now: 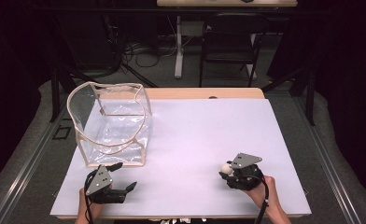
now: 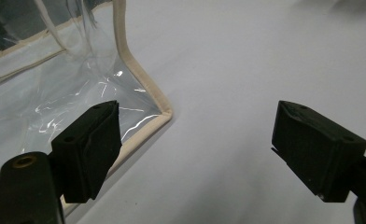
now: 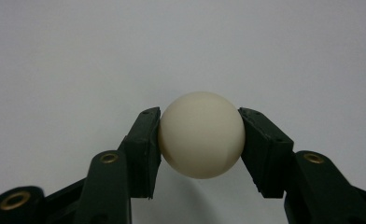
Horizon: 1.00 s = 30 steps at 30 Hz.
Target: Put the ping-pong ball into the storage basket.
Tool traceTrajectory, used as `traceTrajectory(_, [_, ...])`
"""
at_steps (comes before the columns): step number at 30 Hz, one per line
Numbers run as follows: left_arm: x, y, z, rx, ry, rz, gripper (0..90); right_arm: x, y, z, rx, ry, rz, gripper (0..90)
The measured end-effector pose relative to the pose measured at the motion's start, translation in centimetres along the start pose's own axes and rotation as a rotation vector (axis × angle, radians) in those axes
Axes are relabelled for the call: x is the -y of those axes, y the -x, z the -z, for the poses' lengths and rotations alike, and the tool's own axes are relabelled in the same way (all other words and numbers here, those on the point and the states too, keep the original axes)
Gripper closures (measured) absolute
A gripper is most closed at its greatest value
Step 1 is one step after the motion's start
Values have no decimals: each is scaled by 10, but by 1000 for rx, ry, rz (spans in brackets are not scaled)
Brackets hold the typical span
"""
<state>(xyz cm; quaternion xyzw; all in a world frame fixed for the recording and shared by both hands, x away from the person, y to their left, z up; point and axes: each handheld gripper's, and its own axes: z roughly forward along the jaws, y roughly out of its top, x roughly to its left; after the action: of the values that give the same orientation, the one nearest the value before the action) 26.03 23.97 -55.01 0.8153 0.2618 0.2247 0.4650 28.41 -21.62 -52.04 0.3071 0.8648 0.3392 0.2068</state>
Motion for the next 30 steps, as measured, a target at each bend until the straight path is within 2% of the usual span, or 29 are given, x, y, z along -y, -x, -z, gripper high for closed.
traceTrajectory(30, [0, 0, 1, -3, 1, -3, 162, -37, 6, 18, 27, 85, 22, 505])
